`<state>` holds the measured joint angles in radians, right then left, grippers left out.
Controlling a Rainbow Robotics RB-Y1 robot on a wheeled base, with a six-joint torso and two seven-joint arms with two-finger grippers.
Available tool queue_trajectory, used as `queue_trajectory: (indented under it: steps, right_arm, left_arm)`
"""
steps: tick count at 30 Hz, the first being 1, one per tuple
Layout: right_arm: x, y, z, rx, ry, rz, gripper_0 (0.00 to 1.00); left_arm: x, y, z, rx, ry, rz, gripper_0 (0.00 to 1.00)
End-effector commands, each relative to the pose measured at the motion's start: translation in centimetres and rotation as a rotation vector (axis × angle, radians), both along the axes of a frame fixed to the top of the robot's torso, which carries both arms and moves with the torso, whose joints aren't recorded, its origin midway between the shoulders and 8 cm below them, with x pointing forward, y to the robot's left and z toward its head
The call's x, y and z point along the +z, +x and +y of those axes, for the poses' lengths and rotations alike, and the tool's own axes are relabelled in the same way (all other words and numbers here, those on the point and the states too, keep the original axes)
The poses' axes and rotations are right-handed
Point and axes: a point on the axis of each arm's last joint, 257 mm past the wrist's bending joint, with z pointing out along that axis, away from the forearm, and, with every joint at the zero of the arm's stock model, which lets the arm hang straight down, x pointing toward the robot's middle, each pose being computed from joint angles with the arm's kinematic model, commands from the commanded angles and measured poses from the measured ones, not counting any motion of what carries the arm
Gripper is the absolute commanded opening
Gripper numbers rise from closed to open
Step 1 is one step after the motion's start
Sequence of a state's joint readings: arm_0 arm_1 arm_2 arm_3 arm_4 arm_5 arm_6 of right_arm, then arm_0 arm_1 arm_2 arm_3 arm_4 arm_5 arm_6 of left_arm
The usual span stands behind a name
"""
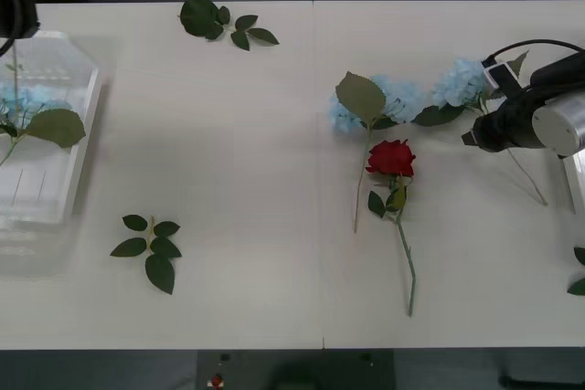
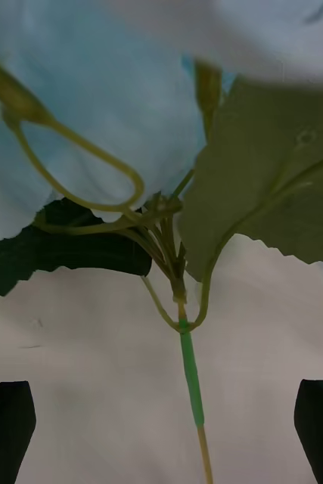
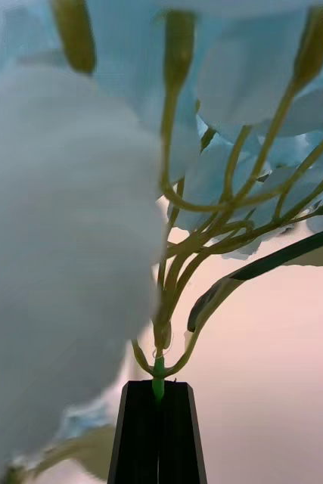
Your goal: Put the red flowers into the right box and the blue flowers into the left box
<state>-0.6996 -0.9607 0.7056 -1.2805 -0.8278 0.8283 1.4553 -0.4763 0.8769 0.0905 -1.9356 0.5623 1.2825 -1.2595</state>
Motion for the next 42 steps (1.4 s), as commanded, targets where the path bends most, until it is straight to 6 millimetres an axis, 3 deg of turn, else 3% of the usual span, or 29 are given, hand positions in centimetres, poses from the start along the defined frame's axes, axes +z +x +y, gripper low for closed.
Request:
queue_trajectory:
  steps: [1, 2, 4, 9, 11, 12, 14, 15, 16, 18, 19, 20, 26, 31, 34, 36, 37, 42]
  right_arm:
    - [0.8, 1.3, 0.6, 0.035, -0.017, -0.039, 1.0]
    - [0.3, 1.4, 0.6, 0.039, -0.018, -0.04, 1.0]
    - [0.1, 1.6, 0.7, 0.039, -0.015, -0.043, 1.0]
    - [-0.4, 1.8, 0.6, 0.041, -0.018, -0.043, 1.0]
    - [-0.6, 1.9, 0.6, 0.044, -0.02, -0.042, 0.92]
    - [-0.7, 1.8, 0.6, 0.046, -0.023, -0.041, 0.8]
    - [-0.8, 1.8, 0.6, 0.047, -0.025, -0.039, 0.6]
    - [-0.7, 1.9, 0.6, 0.052, -0.03, -0.041, 0.36]
    - [-0.7, 1.9, 0.6, 0.053, -0.032, -0.041, 0.23]
    - [-0.8, 1.8, 0.5, 0.055, -0.033, -0.039, 0.11]
    - [-0.8, 1.8, 0.5, 0.057, -0.035, -0.039, 0.11]
    - [-0.8, 1.8, 0.5, 0.058, -0.036, -0.039, 0.0]
    - [-0.6, 1.8, 0.9, 0.061, -0.015, -0.035, 0.0]
    - [1.0, 2.1, 1.4, 0.036, 0.072, -0.034, 0.0]
    - [4.2, 2.0, 2.7, 0.064, 0.186, -0.013, 0.0]
    - [5.4, 1.6, 3.3, 0.087, 0.238, 0.001, 0.0]
    - [6.9, 1.3, 4.2, 0.125, 0.285, 0.006, 0.0]
    - [11.1, -0.1, 8.5, 0.275, 0.481, 0.001, 0.0]
  left_arm:
    - [1.5, -2.0, 6.7, 0.074, 0.179, -0.002, 0.0]
    - [0.9, -3.1, 9.5, 0.117, 0.234, 0.02, 0.0]
    - [-0.1, -4.5, 12.4, 0.16, 0.268, 0.053, 0.0]
    - [-3.5, -7.1, 17.3, 0.247, 0.271, 0.135, 0.0]
    - [-5.3, -8.2, 18.8, 0.276, 0.256, 0.171, 0.0]
    - [-6.6, -8.9, 19.5, 0.29, 0.238, 0.196, 0.0]
    - [-7.8, -9.5, 20.2, 0.302, 0.211, 0.222, 0.0]
    - [-8.9, -9.8, 20.6, 0.308, 0.181, 0.247, 0.0]
    - [-9.7, -10.0, 20.8, 0.314, 0.16, 0.264, 0.0]
    - [-10.7, -10.3, 21.4, 0.325, 0.131, 0.288, 0.0]
    - [-11.7, -10.6, 21.7, 0.329, 0.102, 0.308, 0.0]
    - [-12.6, -10.8, 21.7, 0.33, 0.079, 0.328, 0.0]
    - [-16.9, -10.3, 22.2, 0.321, 0.021, 0.356, 0.0]
    - [-17.7, -9.7, 21.6, 0.302, -0.023, 0.352, 0.0]
    - [-17.9, -9.6, 21.1, 0.286, -0.038, 0.356, 0.2]
    - [-18.0, -9.5, 20.5, 0.271, -0.059, 0.358, 0.41]
    - [-18.2, -9.5, 20.0, 0.257, -0.075, 0.363, 0.56]
    - [-18.3, -9.7, 18.5, 0.215, -0.123, 0.384, 0.84]
